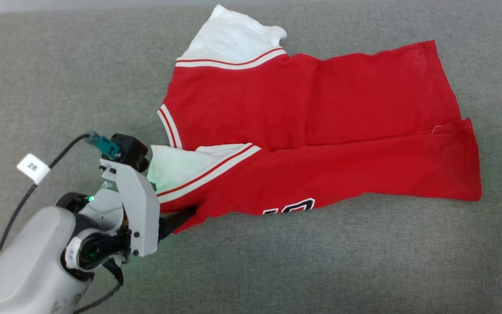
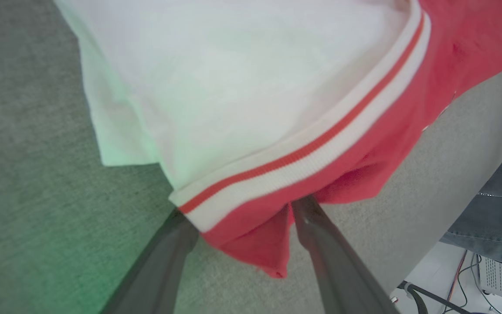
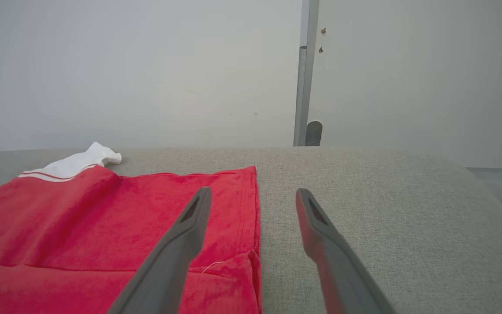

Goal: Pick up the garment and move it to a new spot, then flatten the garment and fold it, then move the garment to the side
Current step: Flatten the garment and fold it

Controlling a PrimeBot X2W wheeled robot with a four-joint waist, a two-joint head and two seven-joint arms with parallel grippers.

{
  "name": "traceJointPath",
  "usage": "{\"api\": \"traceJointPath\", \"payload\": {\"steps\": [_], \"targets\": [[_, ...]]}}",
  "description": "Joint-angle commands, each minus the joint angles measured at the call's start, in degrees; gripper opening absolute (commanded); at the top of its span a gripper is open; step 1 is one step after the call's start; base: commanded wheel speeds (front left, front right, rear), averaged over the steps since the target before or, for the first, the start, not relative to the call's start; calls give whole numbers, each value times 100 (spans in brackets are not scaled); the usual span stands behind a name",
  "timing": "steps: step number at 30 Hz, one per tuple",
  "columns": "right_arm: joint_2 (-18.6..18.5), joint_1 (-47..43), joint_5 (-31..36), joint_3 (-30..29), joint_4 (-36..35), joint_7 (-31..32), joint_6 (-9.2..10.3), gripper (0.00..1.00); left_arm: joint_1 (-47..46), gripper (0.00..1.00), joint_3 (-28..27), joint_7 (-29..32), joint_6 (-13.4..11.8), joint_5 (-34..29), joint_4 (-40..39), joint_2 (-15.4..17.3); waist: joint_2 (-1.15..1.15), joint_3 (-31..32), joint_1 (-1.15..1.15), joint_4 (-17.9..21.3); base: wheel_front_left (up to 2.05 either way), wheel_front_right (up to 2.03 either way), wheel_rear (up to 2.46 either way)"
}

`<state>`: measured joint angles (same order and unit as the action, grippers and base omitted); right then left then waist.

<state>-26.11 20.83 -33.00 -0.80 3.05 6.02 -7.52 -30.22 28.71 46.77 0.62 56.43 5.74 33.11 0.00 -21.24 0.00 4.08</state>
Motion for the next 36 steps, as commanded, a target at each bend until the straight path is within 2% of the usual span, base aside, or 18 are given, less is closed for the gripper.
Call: {"api": "traceJointPath", "payload": {"steps": [1, 3, 4, 6, 7, 10, 15, 20, 25, 29, 30, 31, 32, 33, 36], "targets": [[24, 71, 15, -20, -19, 2, 6, 100, 87, 100, 144, 10, 42, 1, 256, -116, 0, -34, 0, 47, 0, 0, 0], [12, 73, -1, -34, -23, 20, 6, 100, 76, 100, 174, 3, 96, 42, 414, -196, 0, -39, 0, 67, 0, 0, 0], [3, 69, -5, -41, -24, 29, 6, 100, 74, 76, 192, -7, 128, 68, 476, -234, 0, -37, 0, 74, 0, 0, 0], [-38, 50, 5, -32, -9, 101, 6, 100, 87, 12, 223, -12, 186, 109, 579, -296, 0, -22, 0, 84, 0, 0, 0], [-73, 34, -3, 2, -2, 181, 7, 100, 89, 0, 218, -38, 219, 126, 622, -315, 0, -9, 0, 88, 0, 0, 0], [-367, -79, 13, 300, 5, 756, 6, 100, 95, 0, 240, -65, 295, 156, 689, -343, 0, 34, 0, 81, 0, 0, 0], [-1047, -187, -171, 877, -84, 2169, 6, 100, 120, 0, 261, -170, 383, 133, 704, -342, 0, 73, 0, -1, 0, 0, 0], [-1367, 1, -479, 1195, -53, 3256, 6, 100, 64, 0, 333, -254, 438, 28, 661, -344, 0, -13, 0, -114, 0, 0, 0], [-1342, 256, -592, 1286, 263, 3541, 7, 100, 11, 0, 419, -290, 472, -24, 663, -408, 0, -95, 0, -208, 0, 0, 0], [-1270, 469, -599, 1420, 678, 3539, 6, 100, -59, 0, 464, -375, 502, -64, 693, -491, 0, -134, 0, -304, 0, 0, 0], [-1253, 470, -614, 1505, 759, 3534, 6, 88, -61, 0, 480, -399, 517, -74, 711, -504, 0, -133, 0, -321, 0, 0, 0], [-1237, 471, -635, 1574, 823, 3513, 6, 48, -56, 0, 489, -426, 529, -84, 724, -513, 0, -123, 0, -336, 0, 0, 0], [-1228, 473, -661, 1616, 868, 3483, 6, 39, -47, 0, 498, -456, 532, -92, 732, -517, 0, -109, 0, -348, 0, 0, 0], [-1218, 462, -703, 1661, 909, 3461, 6, 2, -33, 0, 506, -491, 537, -95, 742, -518, 0, -89, 0, -357, 0, 0, 0], [-1267, 407, -788, 1788, 990, 3397, 5, 0, 7, 0, 485, -592, 570, -87, 763, -487, 0, 5, 0, -367, 0, 0, 0]]}}
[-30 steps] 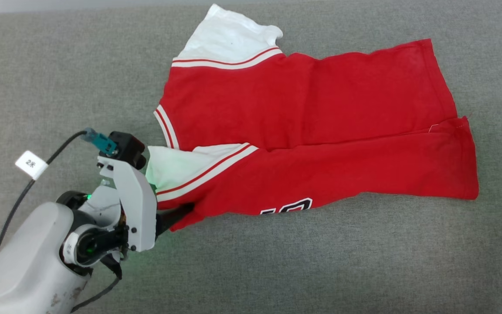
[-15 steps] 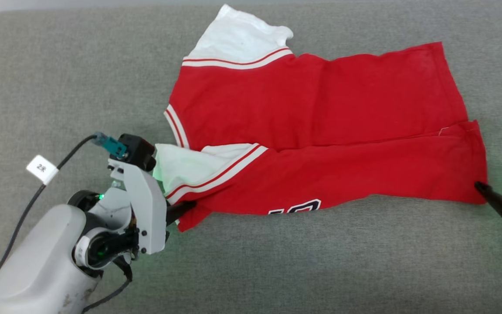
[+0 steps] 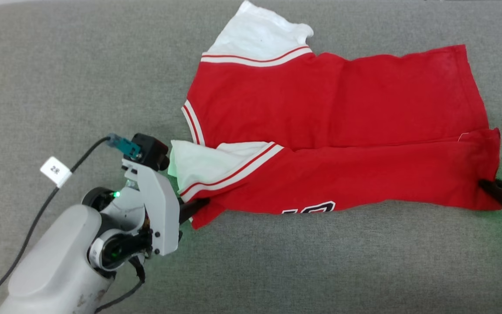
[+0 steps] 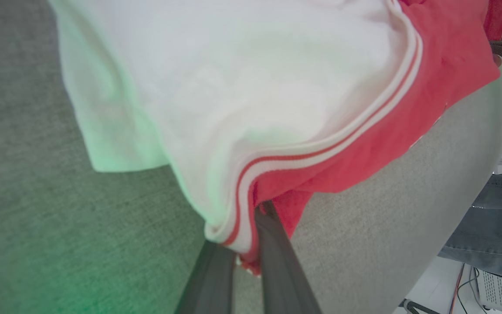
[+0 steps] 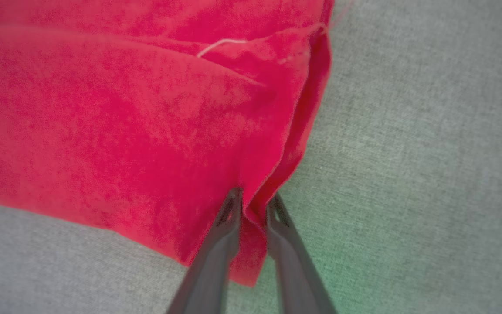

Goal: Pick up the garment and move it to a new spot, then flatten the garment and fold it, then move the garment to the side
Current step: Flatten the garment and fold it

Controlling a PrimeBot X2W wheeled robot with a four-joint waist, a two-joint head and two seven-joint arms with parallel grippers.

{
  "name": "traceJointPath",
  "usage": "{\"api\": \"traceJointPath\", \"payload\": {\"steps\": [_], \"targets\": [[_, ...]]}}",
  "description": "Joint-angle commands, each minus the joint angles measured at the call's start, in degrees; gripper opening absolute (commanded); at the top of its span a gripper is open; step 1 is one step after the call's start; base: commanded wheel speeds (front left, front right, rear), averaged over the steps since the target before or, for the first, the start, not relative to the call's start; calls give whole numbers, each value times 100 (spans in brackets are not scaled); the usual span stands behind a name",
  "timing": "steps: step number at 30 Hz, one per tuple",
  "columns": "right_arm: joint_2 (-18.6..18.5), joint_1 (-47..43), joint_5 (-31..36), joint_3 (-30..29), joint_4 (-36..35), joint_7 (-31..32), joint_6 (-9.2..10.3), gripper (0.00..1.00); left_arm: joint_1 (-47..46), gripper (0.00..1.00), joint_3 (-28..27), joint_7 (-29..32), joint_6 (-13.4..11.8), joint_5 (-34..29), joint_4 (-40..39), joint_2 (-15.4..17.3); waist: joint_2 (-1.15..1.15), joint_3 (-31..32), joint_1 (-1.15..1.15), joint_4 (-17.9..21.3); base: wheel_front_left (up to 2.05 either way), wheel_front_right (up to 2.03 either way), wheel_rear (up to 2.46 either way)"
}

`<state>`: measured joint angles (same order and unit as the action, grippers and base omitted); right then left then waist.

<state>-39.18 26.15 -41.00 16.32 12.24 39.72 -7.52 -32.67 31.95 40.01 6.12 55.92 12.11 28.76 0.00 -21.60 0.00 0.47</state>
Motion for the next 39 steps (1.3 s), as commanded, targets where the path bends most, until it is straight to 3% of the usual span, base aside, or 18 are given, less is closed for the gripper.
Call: {"api": "traceJointPath", "payload": {"steps": [1, 12, 22, 23, 24, 25, 32, 39], "targets": [[15, -135, -16, 79, 89, -7, 7, 0, 261, 0, 144, 46, 31, -42, 135, -16, 0, 76, 0, 0, 0, 0, 0], [-259, -816, -300, 22, -330, 10, 6, 0, 761, 0, 128, -184, 67, -79, -344, 507, 0, 511, 0, 24, 0, 0, 0], [-335, -1817, -344, -484, -1141, 186, 6, 0, 1349, 0, 80, -304, -195, -147, -1218, 859, 0, 600, 0, 10, 0, 0, 0], [-300, -1877, -303, -540, -1194, 193, 6, 22, 1383, 0, 67, -332, -222, -157, -1271, 860, 0, 609, 0, 13, 0, 0, 0], [-261, -1928, -267, -590, -1246, 226, 6, 40, 1423, 10, 48, -371, -268, -159, -1301, 860, 0, 616, 0, 19, 0, 0, 0], [-235, -1974, -211, -655, -1302, 222, 6, 100, 1444, 99, 34, -423, -297, -192, -1344, 864, 0, 626, 0, 22, 0, 0, 0], [200, -2079, 154, -1495, -1699, -163, 6, 100, 1802, 100, -446, -1264, -689, -311, -1804, 889, 0, 732, 0, -4, 0, 0, 0], [893, -1726, 834, -2241, -2013, -1152, 6, 100, 1923, 100, -1211, -2602, -1099, -569, -2241, 708, 0, 704, 0, -122, 0, 0, 0]]}}
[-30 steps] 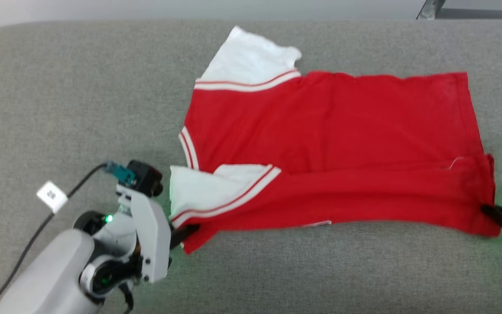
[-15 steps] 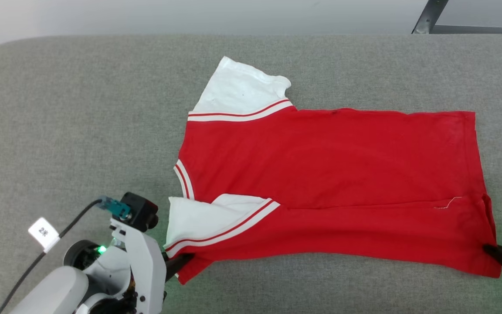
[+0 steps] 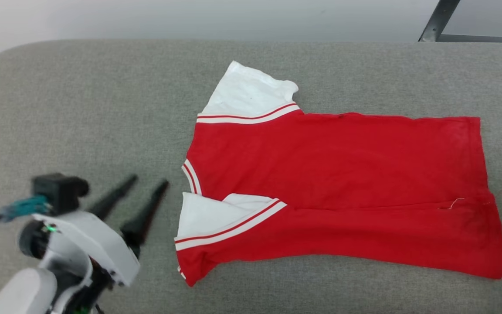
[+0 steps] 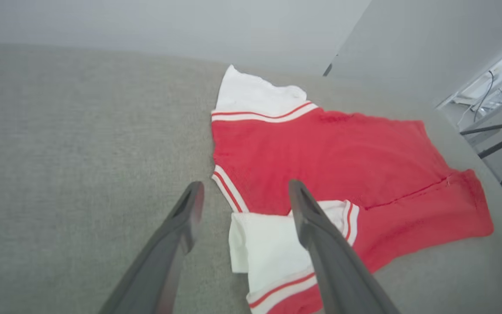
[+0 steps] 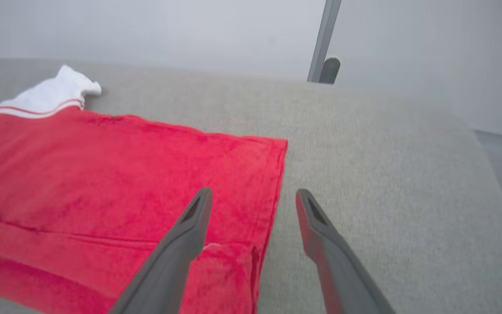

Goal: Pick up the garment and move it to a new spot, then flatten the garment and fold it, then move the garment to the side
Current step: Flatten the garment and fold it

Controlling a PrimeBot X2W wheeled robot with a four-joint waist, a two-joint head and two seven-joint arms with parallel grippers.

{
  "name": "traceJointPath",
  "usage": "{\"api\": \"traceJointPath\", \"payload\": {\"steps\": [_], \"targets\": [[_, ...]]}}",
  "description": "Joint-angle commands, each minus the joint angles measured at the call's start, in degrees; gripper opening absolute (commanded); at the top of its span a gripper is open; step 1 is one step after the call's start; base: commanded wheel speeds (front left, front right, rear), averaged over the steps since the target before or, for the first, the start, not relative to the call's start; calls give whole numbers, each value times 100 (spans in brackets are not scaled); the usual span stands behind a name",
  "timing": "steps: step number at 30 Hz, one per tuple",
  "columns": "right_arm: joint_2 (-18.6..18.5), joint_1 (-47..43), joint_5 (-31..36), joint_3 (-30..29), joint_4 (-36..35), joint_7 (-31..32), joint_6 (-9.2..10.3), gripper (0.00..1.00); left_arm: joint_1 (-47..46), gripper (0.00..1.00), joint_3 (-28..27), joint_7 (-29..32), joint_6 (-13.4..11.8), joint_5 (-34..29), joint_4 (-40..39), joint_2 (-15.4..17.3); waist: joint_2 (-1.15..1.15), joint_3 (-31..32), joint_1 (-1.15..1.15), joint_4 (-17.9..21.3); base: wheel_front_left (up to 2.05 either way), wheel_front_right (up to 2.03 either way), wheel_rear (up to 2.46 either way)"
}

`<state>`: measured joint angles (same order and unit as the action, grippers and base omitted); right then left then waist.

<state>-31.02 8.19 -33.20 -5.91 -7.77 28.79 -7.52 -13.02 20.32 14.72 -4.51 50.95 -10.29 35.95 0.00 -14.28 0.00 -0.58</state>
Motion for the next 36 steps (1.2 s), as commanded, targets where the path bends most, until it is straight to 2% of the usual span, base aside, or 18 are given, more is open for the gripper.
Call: {"api": "traceJointPath", "payload": {"steps": [1, 5, 7, 9, 10, 11, 13, 18, 20, 26, 29, 32, 36], "targets": [[158, 131, 170, -46, -12, -216, 6, 100, -115, 100, -131, -241, -85, -131, 8, -56, 0, -54, 0, -21, 0, 0, 0], [527, 480, 441, -72, 24, -750, 6, 100, -621, 100, -386, -802, -101, -325, 164, -241, 0, -208, 0, 45, 0, 0, 0], [728, 672, 518, -85, 65, -1015, 6, 100, -1033, 100, -414, -952, -12, -432, 327, -309, 0, -312, 0, 139, 0, 0, 0], [919, 862, 619, -104, 125, -1279, 6, 100, -1557, 100, -369, -1066, 96, -694, 560, -224, 0, -432, 0, 274, 0, 0, 0], [986, 935, 678, -66, 168, -1395, 6, 100, -1829, 100, -342, -1088, 176, -685, 729, -315, 0, -498, 0, 345, 0, 0, 0], [1093, 1001, 689, -16, 218, -1487, 6, 100, -2098, 100, -292, -1064, 277, -671, 900, -382, 0, -567, 0, 423, 0, 0, 0], [1210, 1136, 738, 98, 311, -1645, 5, 100, -2687, 100, -200, -973, 426, -881, 1316, -283, 0, -722, 0, 625, 0, 0, 0], [1399, 1407, 713, 412, 616, -1957, 5, 100, -4050, 100, 66, -748, 856, -1013, 2613, -448, 0, -1101, 0, 1141, 0, 0, 0], [1443, 1504, 673, 520, 720, -2052, 5, 100, -4535, 100, 303, -690, 1010, -1255, 3146, -367, 0, -1222, 0, 1328, 0, 0, 0], [1489, 1640, 594, 713, 887, -2256, 5, 100, -5338, 100, 801, -529, 1176, -1360, 4493, -419, 0, -1396, 0, 1663, 0, 0, 0], [1505, 1713, 557, 830, 968, -2329, 5, 100, -5588, 100, 1146, -234, 1198, -1272, 5156, -419, 0, -1444, 0, 1800, 0, 0, 0], [1489, 1727, 537, 904, 1031, -2379, 5, 100, -5706, 100, 1626, 471, 1204, -870, 5517, -387, 0, -1457, 0, 1866, 0, 0, 0], [1465, 1743, 479, 974, 1084, -2370, 5, 100, -5834, 100, 2189, 1437, 1199, -217, 5499, -197, 0, -1471, 0, 1907, 0, 0, 0]]}}
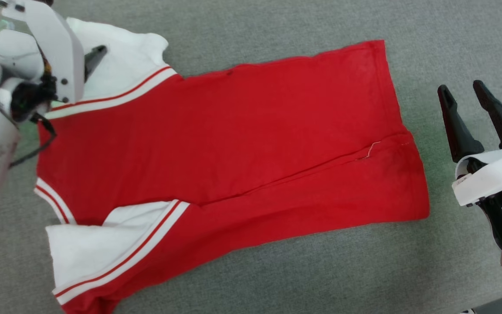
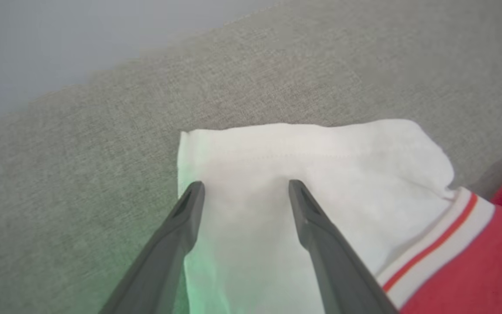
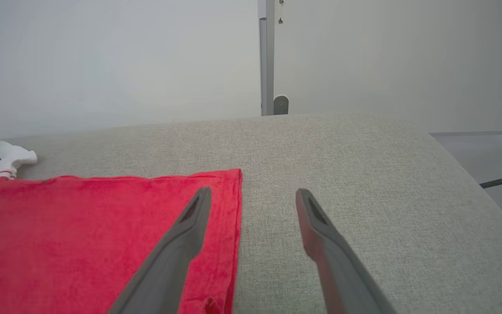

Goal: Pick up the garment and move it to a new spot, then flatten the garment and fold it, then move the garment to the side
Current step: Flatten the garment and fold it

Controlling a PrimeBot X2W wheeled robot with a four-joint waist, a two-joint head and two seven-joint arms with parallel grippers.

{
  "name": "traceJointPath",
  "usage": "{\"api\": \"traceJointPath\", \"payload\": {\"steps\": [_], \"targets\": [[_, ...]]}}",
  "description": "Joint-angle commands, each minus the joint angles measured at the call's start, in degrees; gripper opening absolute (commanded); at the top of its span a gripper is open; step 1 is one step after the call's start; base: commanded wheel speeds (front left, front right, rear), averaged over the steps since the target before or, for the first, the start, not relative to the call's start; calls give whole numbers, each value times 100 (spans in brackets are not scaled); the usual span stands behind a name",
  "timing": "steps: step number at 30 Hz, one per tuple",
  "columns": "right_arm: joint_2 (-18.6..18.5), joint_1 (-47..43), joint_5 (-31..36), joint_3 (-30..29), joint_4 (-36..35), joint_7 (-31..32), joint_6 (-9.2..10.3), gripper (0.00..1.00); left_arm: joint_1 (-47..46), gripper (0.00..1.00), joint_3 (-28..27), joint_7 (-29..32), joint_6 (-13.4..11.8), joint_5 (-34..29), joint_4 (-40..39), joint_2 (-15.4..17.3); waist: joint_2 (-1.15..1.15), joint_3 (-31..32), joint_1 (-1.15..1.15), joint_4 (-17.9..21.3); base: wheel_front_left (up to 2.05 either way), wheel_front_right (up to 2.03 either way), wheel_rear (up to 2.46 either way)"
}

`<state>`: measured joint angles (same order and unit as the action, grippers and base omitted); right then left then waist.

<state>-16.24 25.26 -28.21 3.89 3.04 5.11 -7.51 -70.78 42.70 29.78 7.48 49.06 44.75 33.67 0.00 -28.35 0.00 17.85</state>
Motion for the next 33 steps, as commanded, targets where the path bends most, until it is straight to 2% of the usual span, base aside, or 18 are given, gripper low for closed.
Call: {"api": "traceJointPath", "payload": {"steps": [1, 4, 7, 15, 16, 17, 22, 27, 30, 33], "targets": [[-19, 34, -38, 7, 14, -7, 4, 100, -92, 100, 73, 85, -4, 48, -10, 101, 0, -69, 0, 65, 0, 0, 0], [-17, 39, -100, 71, 41, -23, 4, 100, -242, 100, 398, 299, -3, 188, -3, 238, 0, -102, 0, 69, 0, 0, 0], [-9, 89, -147, 128, 55, -58, 4, 100, -468, 100, 622, 222, -3, 179, 62, 351, 0, -168, 0, 92, 0, 0, 0], [-64, 202, -201, 221, 88, -78, 4, 100, -657, 98, 1120, 382, -2, 578, 353, 329, 0, -303, 0, 189, 0, 0, 0], [-85, 231, -202, 253, 92, -40, 4, 100, -663, 41, 1180, 420, -2, 647, 349, 318, 0, -311, 0, 192, 0, 0, 0], [-105, 283, -212, 287, 93, -2, 4, 100, -669, 0, 1255, 450, -2, 688, 330, 322, 0, -317, 0, 191, 0, 0, 0], [-359, 722, -275, 651, 181, 452, 4, 100, -788, 0, 1449, 294, -4, 913, 338, 381, 0, -343, 0, 130, 0, 0, 0], [-808, 1576, -547, 1364, 567, 1522, 5, 100, -914, 0, 1656, 157, -7, 1082, 293, 343, 0, -371, 0, -15, 0, 0, 0], [-911, 2118, -824, 1795, 983, 2230, 4, 100, -989, 0, 1793, 40, -7, 1181, 236, 301, 0, -381, 0, -108, 0, 0, 0], [-987, 2647, -999, 2028, 1490, 2680, 5, 100, -1053, 0, 1938, -69, -6, 1275, 162, 215, 0, -422, 0, -237, 0, 0, 0]]}}
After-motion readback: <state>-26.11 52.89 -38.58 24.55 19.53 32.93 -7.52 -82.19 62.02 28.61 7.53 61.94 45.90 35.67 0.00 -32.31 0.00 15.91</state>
